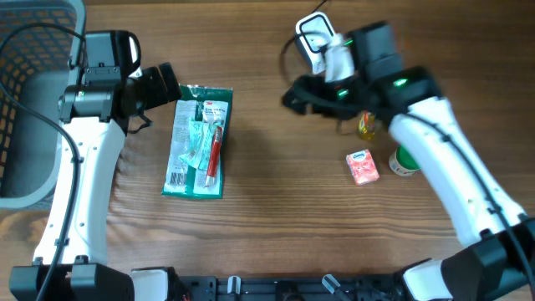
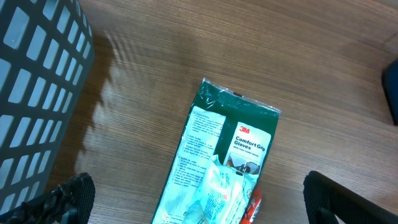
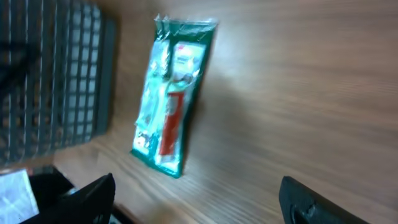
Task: Scan the item barcode
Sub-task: 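Move the right gripper left over the glove pack's red tube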
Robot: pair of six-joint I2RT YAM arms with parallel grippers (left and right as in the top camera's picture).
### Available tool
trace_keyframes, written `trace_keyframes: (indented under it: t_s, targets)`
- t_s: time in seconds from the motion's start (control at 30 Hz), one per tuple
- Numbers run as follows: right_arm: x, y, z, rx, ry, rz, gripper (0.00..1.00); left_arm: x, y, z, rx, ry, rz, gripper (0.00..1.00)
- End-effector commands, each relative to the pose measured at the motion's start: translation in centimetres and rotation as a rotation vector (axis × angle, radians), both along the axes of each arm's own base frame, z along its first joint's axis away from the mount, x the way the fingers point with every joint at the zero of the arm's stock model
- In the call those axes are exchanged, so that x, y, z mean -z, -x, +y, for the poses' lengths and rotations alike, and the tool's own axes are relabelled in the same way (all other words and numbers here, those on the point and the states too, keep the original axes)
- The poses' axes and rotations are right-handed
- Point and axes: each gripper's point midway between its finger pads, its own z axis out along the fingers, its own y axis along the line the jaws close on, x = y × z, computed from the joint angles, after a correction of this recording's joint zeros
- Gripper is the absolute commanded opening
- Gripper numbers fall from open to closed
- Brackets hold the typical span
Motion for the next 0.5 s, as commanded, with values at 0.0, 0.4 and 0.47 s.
trace_keyframes:
  t_s: [0.0, 0.4, 0.47]
  targets:
    - [3.0, 1.8, 3.5, 0.058, 0.036, 0.061, 0.84, -0.9, -0.2, 0.1, -0.009, 0.008, -0.024, 1.0]
    - [5.1, 6.6, 13.3, 0.104, -0.05, -0.013, 0.91, -0.9, -0.2, 0.1, -0.009, 0.008, -0.024, 1.0]
    - [5.3, 7.1, 13.9, 0.101, -0.034, -0.04, 0.88, -0.9, -0.2, 0.1, -0.008, 0.008, -0.024, 1.0]
